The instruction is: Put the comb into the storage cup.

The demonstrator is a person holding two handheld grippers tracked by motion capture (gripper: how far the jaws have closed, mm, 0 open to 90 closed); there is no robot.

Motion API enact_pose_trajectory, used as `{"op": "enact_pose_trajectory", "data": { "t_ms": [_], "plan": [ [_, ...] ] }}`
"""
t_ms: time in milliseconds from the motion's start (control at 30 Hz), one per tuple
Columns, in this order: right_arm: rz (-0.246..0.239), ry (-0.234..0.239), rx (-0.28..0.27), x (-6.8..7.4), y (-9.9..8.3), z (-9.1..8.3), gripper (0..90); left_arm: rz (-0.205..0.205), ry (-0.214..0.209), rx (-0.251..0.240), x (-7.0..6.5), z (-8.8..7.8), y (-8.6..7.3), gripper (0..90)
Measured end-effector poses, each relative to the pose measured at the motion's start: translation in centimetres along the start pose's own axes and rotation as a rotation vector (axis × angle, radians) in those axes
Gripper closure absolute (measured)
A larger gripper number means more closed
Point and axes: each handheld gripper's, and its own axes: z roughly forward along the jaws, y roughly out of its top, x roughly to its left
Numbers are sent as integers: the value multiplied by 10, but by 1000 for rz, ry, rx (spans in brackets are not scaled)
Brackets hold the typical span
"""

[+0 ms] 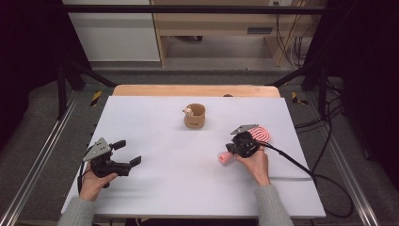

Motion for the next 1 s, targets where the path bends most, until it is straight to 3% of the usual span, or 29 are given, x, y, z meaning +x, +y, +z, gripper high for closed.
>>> {"op": "enact_pose_trajectory", "data": {
  "t_ms": [200,433,1000],
  "plan": [
    [-10,3,9,3,-4,-1,900,2,0,-2,0,0,0,35],
    [22,19,6,-1,-13,-5,900,2,-1,-3,0,0,0,35],
    [48,22,0,-9,-33,-20,900,2,-2,-6,-1,-1,1,35]
  ]
}}
